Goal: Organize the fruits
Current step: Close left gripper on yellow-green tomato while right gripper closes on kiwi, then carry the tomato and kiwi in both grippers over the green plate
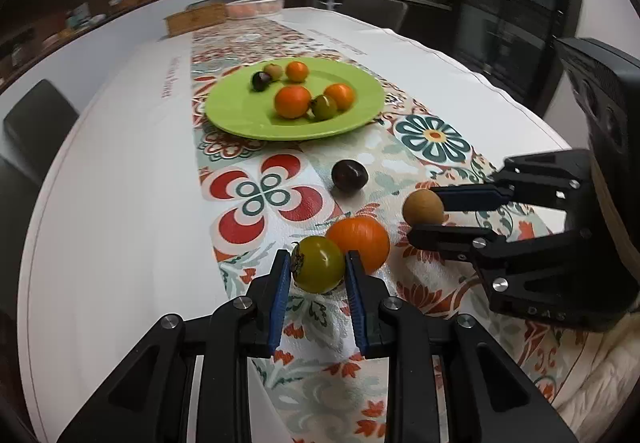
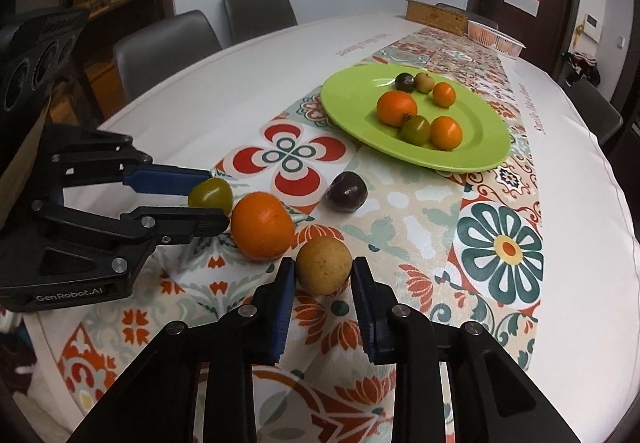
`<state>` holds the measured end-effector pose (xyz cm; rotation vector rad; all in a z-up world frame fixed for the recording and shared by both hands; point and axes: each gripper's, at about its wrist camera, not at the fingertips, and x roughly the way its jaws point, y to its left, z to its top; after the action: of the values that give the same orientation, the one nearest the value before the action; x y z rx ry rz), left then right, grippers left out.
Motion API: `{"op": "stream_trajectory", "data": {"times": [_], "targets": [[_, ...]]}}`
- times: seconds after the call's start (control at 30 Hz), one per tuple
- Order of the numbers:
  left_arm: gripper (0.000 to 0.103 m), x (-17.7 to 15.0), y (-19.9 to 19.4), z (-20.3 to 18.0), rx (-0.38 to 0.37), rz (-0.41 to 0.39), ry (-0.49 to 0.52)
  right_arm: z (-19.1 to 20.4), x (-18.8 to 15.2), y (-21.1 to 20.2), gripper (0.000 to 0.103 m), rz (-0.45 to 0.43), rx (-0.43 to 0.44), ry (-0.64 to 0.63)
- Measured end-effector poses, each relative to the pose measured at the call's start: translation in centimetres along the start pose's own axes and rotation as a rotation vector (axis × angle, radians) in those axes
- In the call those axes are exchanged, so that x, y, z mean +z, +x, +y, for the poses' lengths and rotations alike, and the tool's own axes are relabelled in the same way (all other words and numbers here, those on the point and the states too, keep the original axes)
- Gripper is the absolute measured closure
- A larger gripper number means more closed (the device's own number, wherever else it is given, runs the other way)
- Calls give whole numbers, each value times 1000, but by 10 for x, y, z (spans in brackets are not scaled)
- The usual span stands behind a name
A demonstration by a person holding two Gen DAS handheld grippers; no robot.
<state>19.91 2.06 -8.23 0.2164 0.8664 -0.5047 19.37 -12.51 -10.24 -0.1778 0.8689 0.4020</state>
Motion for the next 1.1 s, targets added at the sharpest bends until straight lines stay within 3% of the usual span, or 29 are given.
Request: {"op": "stream_trajectory", "data": {"times": [0.23, 0.57, 0.83, 1.1], "targets": [[75, 8, -17, -8, 19, -44, -98, -5, 0, -22, 73, -47, 11, 41], [75, 35, -35, -27, 58, -125, -94, -19, 9, -52, 73, -134, 10, 109], [75, 67, -39, -26, 83, -177, -121, -33, 36, -68, 73, -211, -22, 120], [75, 99, -24, -13, 91, -178, -146, -61, 65, -63, 73, -236, -23, 171]]}}
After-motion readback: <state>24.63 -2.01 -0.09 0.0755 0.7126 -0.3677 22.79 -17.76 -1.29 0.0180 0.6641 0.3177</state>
